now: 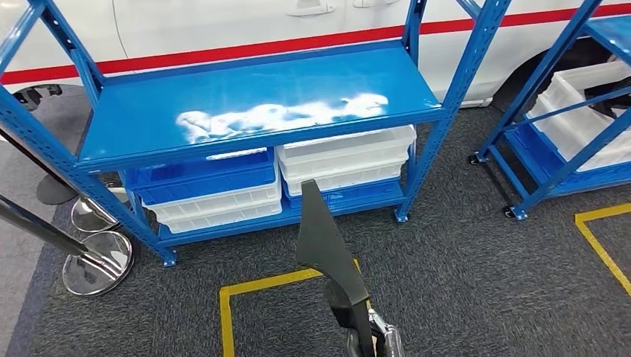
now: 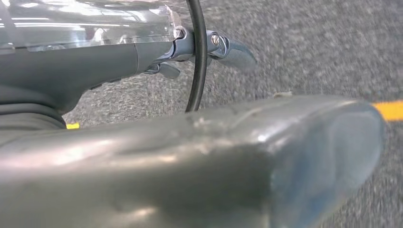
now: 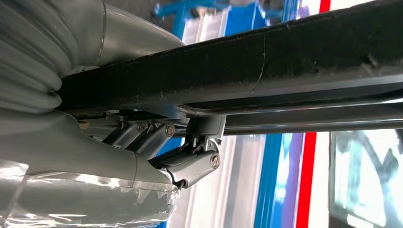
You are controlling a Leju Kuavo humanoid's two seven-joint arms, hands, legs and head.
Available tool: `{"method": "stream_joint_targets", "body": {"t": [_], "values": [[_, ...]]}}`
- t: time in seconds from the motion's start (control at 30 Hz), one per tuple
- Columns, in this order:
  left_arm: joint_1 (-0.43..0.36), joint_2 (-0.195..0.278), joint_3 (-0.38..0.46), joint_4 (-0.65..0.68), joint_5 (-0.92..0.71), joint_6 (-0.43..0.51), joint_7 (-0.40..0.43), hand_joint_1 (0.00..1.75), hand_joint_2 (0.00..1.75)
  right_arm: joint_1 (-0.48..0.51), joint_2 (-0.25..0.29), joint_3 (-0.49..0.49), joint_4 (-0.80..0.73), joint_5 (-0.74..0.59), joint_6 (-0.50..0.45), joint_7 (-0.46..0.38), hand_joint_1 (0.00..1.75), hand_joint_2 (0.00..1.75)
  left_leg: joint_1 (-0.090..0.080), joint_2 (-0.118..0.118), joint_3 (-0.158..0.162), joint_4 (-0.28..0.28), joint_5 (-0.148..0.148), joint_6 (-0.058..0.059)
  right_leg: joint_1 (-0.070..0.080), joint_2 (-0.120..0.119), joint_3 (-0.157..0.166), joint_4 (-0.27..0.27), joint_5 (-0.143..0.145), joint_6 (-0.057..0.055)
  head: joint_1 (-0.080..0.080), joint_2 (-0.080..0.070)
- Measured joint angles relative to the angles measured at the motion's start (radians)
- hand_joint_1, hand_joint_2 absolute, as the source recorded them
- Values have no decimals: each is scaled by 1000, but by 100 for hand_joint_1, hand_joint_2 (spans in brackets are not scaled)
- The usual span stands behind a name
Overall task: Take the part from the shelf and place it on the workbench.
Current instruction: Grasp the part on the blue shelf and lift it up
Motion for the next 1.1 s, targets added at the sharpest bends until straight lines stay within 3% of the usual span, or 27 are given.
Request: {"method": "stream_joint_targets", "body": {"t": [0.03, 0.1, 0.17, 0.23, 0.3, 0.33, 0.37, 0.4, 0.47, 0.53, 0.57, 0.63, 0.7, 0.77, 0.83, 0.87, 0.9, 0.93, 1.0, 1.07, 1.1], "values": [[0, -2, 0, 0, -3, -2, -1, 0, 0, 2, 5, -7, 0, 5, -1, -1, 175, 175, -2, -11, 16, -29, 0, 4, -2, 10, -4, 1, 4, 6, 0, 0], [0, -5, 0, 0, -8, -8, -3, 0, 0, 10, 15, -22, 0, 13, -2, -2, 175, 175, -4, 1, 18, -42, 3, 8, -4, 29, -10, 0, 14, 20, 0, 0], [-4, -10, 0, 0, -11, -13, -5, 0, 0, 20, 22, -37, 0, 21, -2, -2, 175, 175, 0, 26, 20, -57, 15, 18, -4, 6, -23, 19, 1, 31, 0, 0], [-2, -14, 0, 0, -15, -14, -5, 0, 0, 25, 25, -51, -1, 28, 3, -2, 175, 175, 2, 56, 16, -65, 24, 27, -8, -46, -64, 106, -59, 41, 1, 0], [4, -14, 1, 0, -23, -14, -6, 0, 0, 29, 31, -64, -1, 41, 17, -2, 175, 175, 1, 88, 9, -63, 26, 30, -14, -69, -118, 229, -123, 51, 1, 0], [6, -14, 2, 0, -29, -14, -7, 0, 0, 32, 35, -72, -1, 49, 26, -3, 175, 175, 1, 103, 7, -62, 26, 29, -18, -73, -130, 265, -132, 56, 1, 0], [6, -14, 4, 0, -35, -13, -8, 0, 0, 35, 39, -80, -2, 55, 33, -3, 175, 175, 1, 118, 5, -59, 26, 28, -21, -78, -125, 265, -124, 59, 1, 0], [4, -14, 5, 0, -40, -13, -11, 0, 0, 38, 42, -89, -5, 61, 38, -2, 175, 175, 2, 132, 4, -56, 24, 25, -24, -84, -101, 232, -100, 62, 1, 0], [1, -14, 5, 0, -50, -13, -16, 0, 0, 40, 47, -99, -12, 68, 43, -2, 175, 175, 3, 154, 4, -45, 17, 15, -25, -121, -25, 104, -49, 61, 1, 0], [-3, -12, 6, 0, -59, -10, -20, 0, 0, 40, 53, -108, -21, 73, 47, -3, 175, 175, -2, 172, 4, -34, 10, 1, -19, -155, 16, 26, -30, 47, 1, 0], [-6, -9, 7, 0, -63, -8, -22, 0, 0, 39, 56, -111, -25, 74, 50, -3, 175, 175, -5, 179, 5, -32, 8, -5, -16, -159, 15, 20, -33, 37, 0, 0], [-14, -5, 13, 0, -67, -7, -29, 0, 0, 39, 60, -119, -35, 73, 57, -3, 175, 175, -3, 191, 6, -31, 7, -16, -15, -137, 7, 20, -27, 20, 0, 0], [-21, -3, 20, 0, -70, -9, -38, 0, 0, 35, 63, -124, -46, 68, 60, -3, 175, 175, 3, 156, -5, -2, -22, -26, -16, -116, 2, 16, -20, 5, 0, 0], [-22, 2, 26, 0, -71, -11, -47, 0, 0, 28, 66, -127, -55, 63, 60, -4, 175, 175, 5, 96, -51, 105, -89, -29, -14, -93, -4, 15, -14, -6, 0, 0], [-19, 9, 32, 0, -74, -12, -55, 0, 0, 22, 67, -128, -59, 58, 60, -3, 175, 175, 3, 70, -107, 230, -136, -25, -8, -63, -9, 15, -9, -13, 0, 0], [-19, 12, 35, 0, -77, -13, -60, 0, 0, 19, 67, -129, -59, 55, 60, -3, 175, 175, 2, 66, -120, 253, -132, -21, -5, -47, -10, 16, -8, -15, 0, 0], [-19, 14, 37, 0, -82, -15, -65, 0, 0, 17, 67, -130, -59, 55, 58, -3, 175, 175, 2, 63, -114, 237, -108, -16, -2, -31, -9, 17, -7, -16, 0, 0], [-21, 18, 40, 0, -89, -17, -72, 0, 0, 13, 67, -130, -59, 57, 53, -3, 175, 175, 0, 55, -93, 185, -69, -8, 1, -16, -9, 18, -6, -16, 0, 0], [-24, 28, 44, 0, -113, -26, -84, 0, 0, -2, 66, -131, -58, 73, 39, -3, 175, 175, -3, 9, -43, 64, -4, 9, 3, 14, -10, 21, -4, -13, 0, 0], [-28, 44, 45, 0, -148, -31, -91, 0, 0, -18, 65, -130, -51, 92, 36, -3, 175, 175, -6, -23, -20, 7, 12, 21, 0, 40, -18, 23, 3, -2, 0, 0], [-33, 53, 42, 0, -167, -32, -92, 0, 0, -23, 64, -130, -46, 98, 41, -3, 175, 175, -7, -18, -18, -2, 12, 23, -3, 52, -23, 22, 8, 6, 0, 0]]}}
